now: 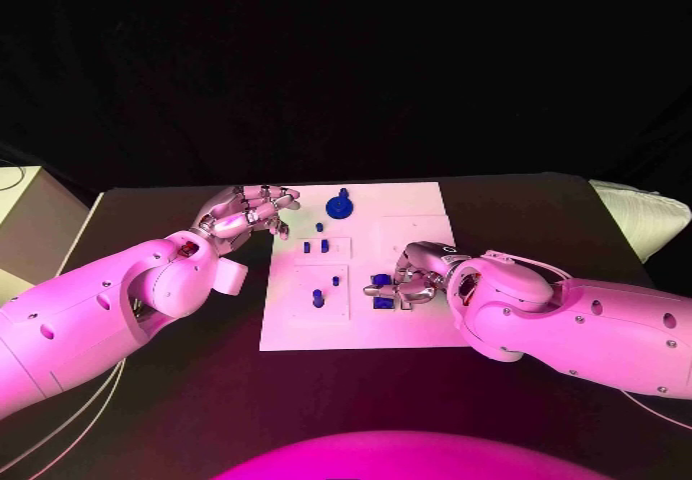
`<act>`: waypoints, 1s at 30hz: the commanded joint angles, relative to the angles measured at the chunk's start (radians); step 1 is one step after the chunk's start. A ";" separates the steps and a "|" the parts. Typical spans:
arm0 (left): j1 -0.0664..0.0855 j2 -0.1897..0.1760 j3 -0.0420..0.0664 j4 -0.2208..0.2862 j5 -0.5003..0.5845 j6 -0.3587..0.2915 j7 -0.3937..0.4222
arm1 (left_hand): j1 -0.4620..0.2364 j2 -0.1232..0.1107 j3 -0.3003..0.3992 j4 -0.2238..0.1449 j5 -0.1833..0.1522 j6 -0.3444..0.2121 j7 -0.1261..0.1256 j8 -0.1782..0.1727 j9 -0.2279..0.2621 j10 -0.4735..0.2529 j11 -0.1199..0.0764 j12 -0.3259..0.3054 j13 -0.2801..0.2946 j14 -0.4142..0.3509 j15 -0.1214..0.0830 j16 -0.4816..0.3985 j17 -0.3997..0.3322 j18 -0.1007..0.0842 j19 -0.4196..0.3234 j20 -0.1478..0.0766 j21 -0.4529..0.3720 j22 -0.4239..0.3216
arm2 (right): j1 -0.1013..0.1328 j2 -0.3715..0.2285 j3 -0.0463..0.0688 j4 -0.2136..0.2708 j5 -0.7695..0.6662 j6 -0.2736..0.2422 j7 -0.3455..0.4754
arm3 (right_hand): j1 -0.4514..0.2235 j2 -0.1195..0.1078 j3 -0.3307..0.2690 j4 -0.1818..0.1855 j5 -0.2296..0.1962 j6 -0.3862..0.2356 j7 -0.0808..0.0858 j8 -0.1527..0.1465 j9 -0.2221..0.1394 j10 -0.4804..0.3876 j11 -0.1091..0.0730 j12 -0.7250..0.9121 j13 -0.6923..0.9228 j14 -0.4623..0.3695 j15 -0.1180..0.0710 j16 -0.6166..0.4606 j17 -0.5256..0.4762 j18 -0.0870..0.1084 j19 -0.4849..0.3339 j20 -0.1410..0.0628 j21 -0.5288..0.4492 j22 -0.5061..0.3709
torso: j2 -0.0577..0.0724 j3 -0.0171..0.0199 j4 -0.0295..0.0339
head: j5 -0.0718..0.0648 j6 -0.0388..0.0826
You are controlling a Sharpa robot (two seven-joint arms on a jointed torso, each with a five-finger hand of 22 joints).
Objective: Assemble the parts on the task board
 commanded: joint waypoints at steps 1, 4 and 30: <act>-0.002 0.000 0.001 0.003 0.000 0.014 0.002 | -0.001 0.012 -0.004 0.002 0.003 -0.008 0.007 0.006 -0.001 -0.007 0.003 0.005 0.001 0.003 0.003 0.005 -0.001 0.014 0.009 -0.001 -0.004 -0.001 | -0.002 -0.011 0.000 0.015 -0.019 -0.024 0.020 | 0.010 0.018 -0.004 -0.001 0.004 -0.008 0.002 0.008 -0.002 0.104 -0.007 0.005 0.263 0.103 -0.005 0.004 0.263 -0.015 0.094 -0.004 0.004 0.246 | 0.000 0.0009 -0.0002 | 0.001 0.001; -0.004 0.000 0.001 0.003 -0.001 0.014 0.002 | -0.001 0.012 -0.004 0.002 0.003 -0.008 0.007 0.006 -0.001 -0.007 0.003 0.005 0.001 0.003 0.003 0.005 -0.001 0.014 0.009 -0.001 -0.004 -0.001 | -0.003 -0.024 0.000 0.029 -0.014 -0.063 0.032 | 0.025 0.020 -0.005 -0.001 0.020 -0.012 0.003 0.008 -0.004 0.104 -0.006 0.005 0.263 0.103 -0.005 0.004 0.263 -0.014 0.093 -0.004 -0.001 0.244 | 0.000 0.0012 -0.0003 | 0.000 0.001; -0.010 -0.001 0.001 0.002 -0.003 0.014 -0.002 | 0.003 0.016 -0.004 0.003 0.003 -0.009 0.008 0.007 -0.001 -0.010 0.004 0.006 0.002 0.003 0.003 0.005 -0.001 0.014 0.010 0.000 -0.005 -0.002 | -0.007 -0.067 0.003 0.024 0.170 -0.081 0.185 | 0.557 -0.087 0.054 -0.006 -0.077 -0.009 -0.027 0.144 0.068 0.104 -0.032 0.005 0.263 0.103 -0.026 0.004 0.263 -0.007 0.083 -0.021 -0.035 0.231 | -0.001 -0.0007 0.0003 | -0.002 -0.001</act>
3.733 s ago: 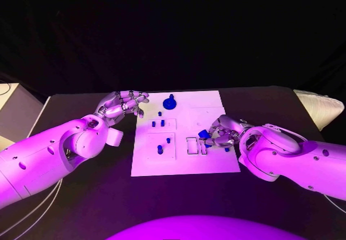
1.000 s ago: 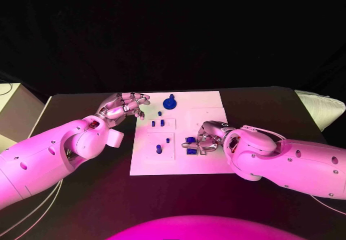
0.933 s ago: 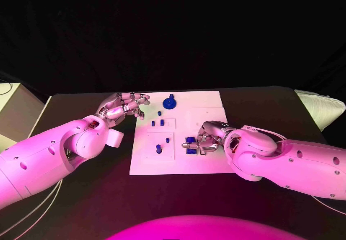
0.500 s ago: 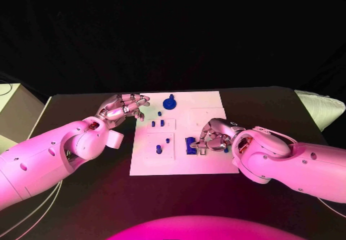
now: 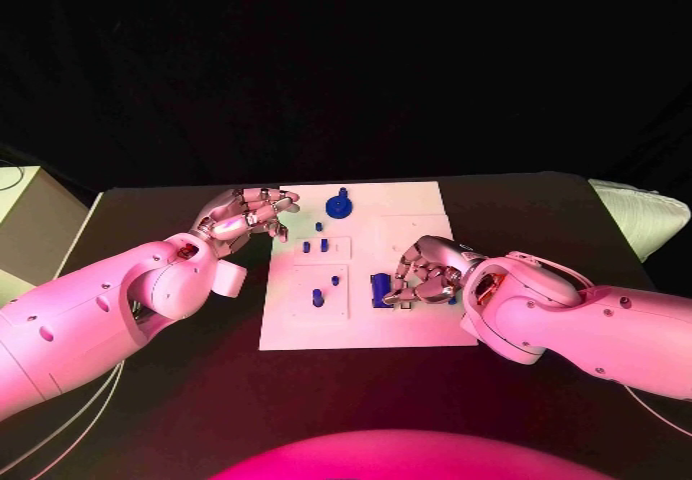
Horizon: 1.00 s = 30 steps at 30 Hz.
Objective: Assemble the parts on the task board
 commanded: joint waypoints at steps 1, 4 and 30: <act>-0.002 0.002 0.001 0.002 -0.002 0.014 0.004 | -0.002 0.011 -0.004 0.003 0.003 -0.009 0.008 0.007 -0.001 -0.006 0.000 0.006 0.001 0.003 0.003 0.005 -0.001 0.014 0.010 0.000 -0.005 -0.001 | -0.005 0.006 0.000 -0.007 0.000 0.043 0.003 | 0.016 -0.007 0.015 0.001 -0.003 0.000 -0.012 0.011 0.009 0.104 -0.010 0.004 0.263 0.106 -0.008 0.004 0.263 -0.007 0.083 -0.007 0.000 0.231 | 0.001 -0.0009 0.0014 | -0.001 0.001; -0.002 0.002 0.001 0.002 -0.002 0.013 0.005 | -0.002 0.011 -0.004 0.003 0.003 -0.009 0.008 0.007 -0.001 -0.006 0.000 0.006 0.001 0.003 0.003 0.005 -0.001 0.014 0.010 0.000 -0.005 -0.001 | -0.008 0.011 0.000 -0.010 -0.014 0.045 -0.009 | 0.017 -0.008 0.021 0.002 -0.003 0.001 -0.013 0.016 0.013 0.104 -0.011 0.004 0.263 0.106 -0.009 0.004 0.263 -0.007 0.084 -0.008 0.002 0.232 | 0.001 -0.0008 0.0018 | 0.000 0.001; -0.002 0.001 0.001 0.003 -0.002 0.013 0.003 | 0.000 0.016 -0.004 0.006 0.003 -0.010 0.007 0.008 -0.001 -0.009 0.000 0.007 0.001 0.003 0.003 0.006 -0.001 0.014 0.011 0.000 -0.005 -0.001 | -0.014 0.043 0.000 -0.032 -0.091 0.017 -0.063 | 0.015 0.011 0.074 0.003 -0.001 -0.005 -0.026 0.055 0.043 0.104 -0.023 0.004 0.263 0.106 -0.020 0.004 0.263 -0.012 0.091 -0.019 0.025 0.243 | 0.002 -0.0005 0.0006 | 0.005 0.000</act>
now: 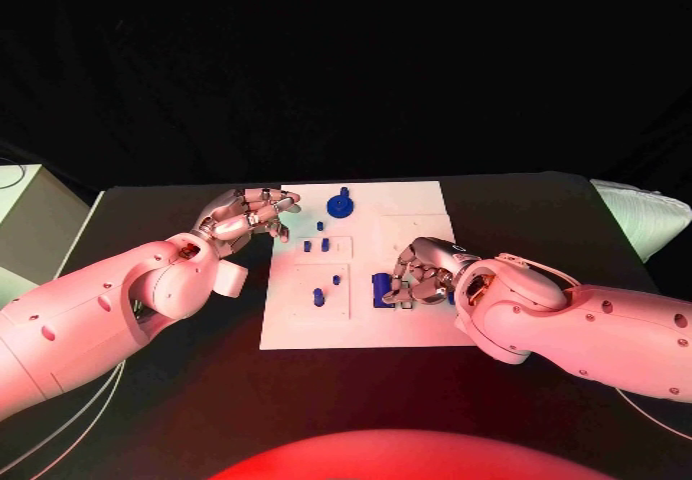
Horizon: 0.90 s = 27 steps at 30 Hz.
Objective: Assemble the parts on the task board
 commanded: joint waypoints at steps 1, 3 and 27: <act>-0.001 0.001 0.001 0.002 -0.001 0.013 0.005 | -0.001 0.007 -0.002 0.003 0.003 -0.010 0.007 0.004 -0.002 -0.009 0.000 0.003 0.002 0.003 0.003 0.006 -0.001 0.014 0.007 0.003 -0.005 -0.001 | -0.001 -0.002 0.000 0.001 -0.008 0.027 0.005 | -0.011 -0.007 0.005 0.000 -0.001 -0.005 -0.005 0.009 0.003 0.108 -0.006 0.002 0.263 0.106 -0.006 0.004 0.263 -0.012 0.091 -0.005 0.003 0.243 | 0.000 0.0003 -0.0004 | 0.001 0.001; -0.001 0.000 0.001 0.002 -0.001 0.013 0.004 | -0.001 0.007 -0.002 0.003 0.003 -0.010 0.007 0.004 -0.002 -0.009 0.000 0.003 0.002 0.003 0.003 0.006 -0.001 0.014 0.007 0.003 -0.005 -0.001 | -0.001 -0.004 0.000 0.003 -0.005 0.034 0.008 | -0.020 -0.014 0.004 0.001 -0.001 -0.007 -0.004 0.012 0.005 0.108 -0.006 0.002 0.263 0.106 -0.006 0.004 0.263 -0.012 0.091 -0.005 0.001 0.242 | 0.000 0.0005 -0.0006 | 0.002 0.001; -0.002 -0.003 0.001 0.001 -0.001 0.013 0.006 | 0.002 0.007 -0.003 0.004 0.003 -0.010 0.007 0.005 -0.002 -0.010 0.000 0.005 0.002 0.003 0.003 0.006 -0.001 0.014 0.007 0.003 -0.006 -0.002 | 0.029 -0.199 0.005 0.006 0.251 -0.083 0.162 | -0.066 -0.017 0.042 -0.001 0.016 -0.134 0.070 -0.141 -0.053 0.108 0.058 0.002 0.263 0.106 0.044 0.004 0.263 -0.003 0.078 0.036 -0.046 0.225 | -0.001 0.0004 -0.0088 | -0.007 0.008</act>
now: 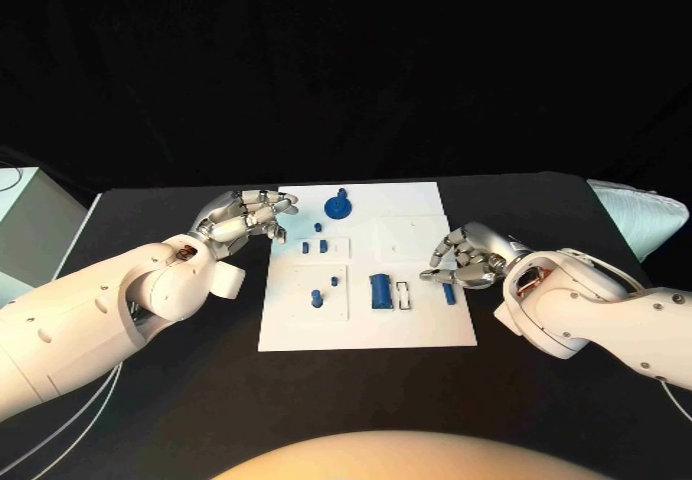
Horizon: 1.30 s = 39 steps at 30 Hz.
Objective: Assemble the parts on the task board
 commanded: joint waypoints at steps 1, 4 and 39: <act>-0.001 0.002 0.001 0.003 -0.001 0.013 0.008 | 0.002 0.007 -0.003 0.004 0.003 -0.010 0.007 0.005 -0.001 -0.007 -0.003 0.005 0.001 0.003 0.003 0.006 -0.001 0.014 0.004 0.000 -0.006 -0.001 | 0.004 -0.024 0.000 -0.022 0.086 0.035 0.072 | 0.007 0.007 0.005 0.000 0.000 -0.007 0.000 -0.011 -0.004 0.106 0.005 0.002 0.263 0.104 0.006 0.004 0.263 -0.003 0.079 0.006 0.009 0.226 | 0.000 0.0000 -0.0040 | -0.004 0.004; -0.001 0.002 0.001 0.003 -0.002 0.014 0.008 | 0.002 0.007 -0.003 0.004 0.003 -0.010 0.007 0.005 -0.001 -0.008 -0.003 0.005 0.002 0.003 0.003 0.006 -0.001 0.014 0.004 0.000 -0.006 -0.001 | 0.005 -0.043 0.000 -0.031 0.066 0.067 0.063 | 0.002 0.005 0.003 0.001 -0.004 0.007 -0.001 -0.014 -0.005 0.106 0.006 0.002 0.263 0.104 0.007 0.004 0.263 -0.004 0.080 0.008 0.014 0.228 | 0.000 0.0003 -0.0049 | -0.009 0.006; -0.011 0.002 0.001 0.001 -0.014 0.034 -0.003 | 0.008 0.002 -0.016 0.009 -0.002 -0.004 0.003 0.015 0.000 -0.009 -0.006 0.013 0.004 0.003 0.001 0.007 -0.002 0.015 0.005 -0.001 -0.008 -0.002 | -0.063 -0.025 -0.001 -0.023 -0.154 0.102 -0.089 | -0.130 -0.013 -0.025 0.004 0.033 0.093 -0.028 -0.023 0.004 0.106 -0.018 0.002 0.263 0.104 -0.009 0.004 0.263 -0.008 0.087 -0.003 0.033 0.238 | 0.001 -0.0019 -0.0038 | -0.016 0.011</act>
